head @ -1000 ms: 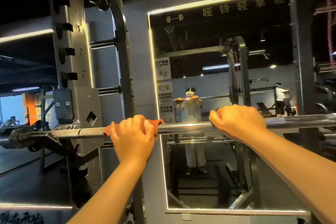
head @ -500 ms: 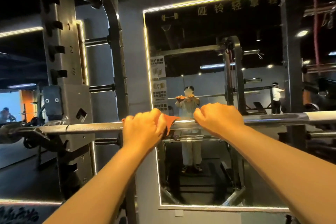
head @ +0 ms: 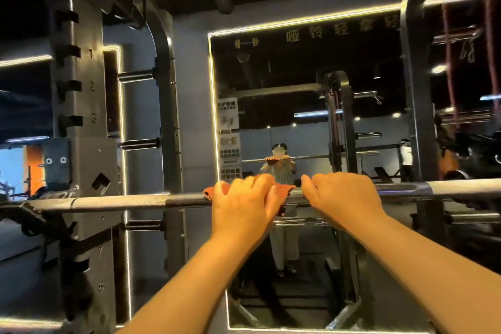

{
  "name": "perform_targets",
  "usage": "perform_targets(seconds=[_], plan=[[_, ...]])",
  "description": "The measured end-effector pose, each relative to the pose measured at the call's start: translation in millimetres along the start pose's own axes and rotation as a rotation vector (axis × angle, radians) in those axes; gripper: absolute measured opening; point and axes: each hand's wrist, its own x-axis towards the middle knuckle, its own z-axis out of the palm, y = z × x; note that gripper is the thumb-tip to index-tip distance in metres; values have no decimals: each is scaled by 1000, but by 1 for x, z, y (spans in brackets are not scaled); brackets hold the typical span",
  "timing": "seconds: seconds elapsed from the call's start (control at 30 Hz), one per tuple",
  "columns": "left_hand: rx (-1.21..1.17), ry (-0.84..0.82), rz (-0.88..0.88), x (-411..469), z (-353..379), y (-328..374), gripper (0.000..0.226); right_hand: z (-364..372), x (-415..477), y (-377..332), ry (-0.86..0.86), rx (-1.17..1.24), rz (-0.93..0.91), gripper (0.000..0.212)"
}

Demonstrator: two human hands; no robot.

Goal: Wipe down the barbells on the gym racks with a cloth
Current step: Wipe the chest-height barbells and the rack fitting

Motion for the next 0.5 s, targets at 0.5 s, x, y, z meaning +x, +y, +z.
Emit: perform_targets(seconds=[0.5], plan=[[-62, 243, 16, 4, 20, 30, 29, 9, 0, -7, 150, 70, 98, 66]])
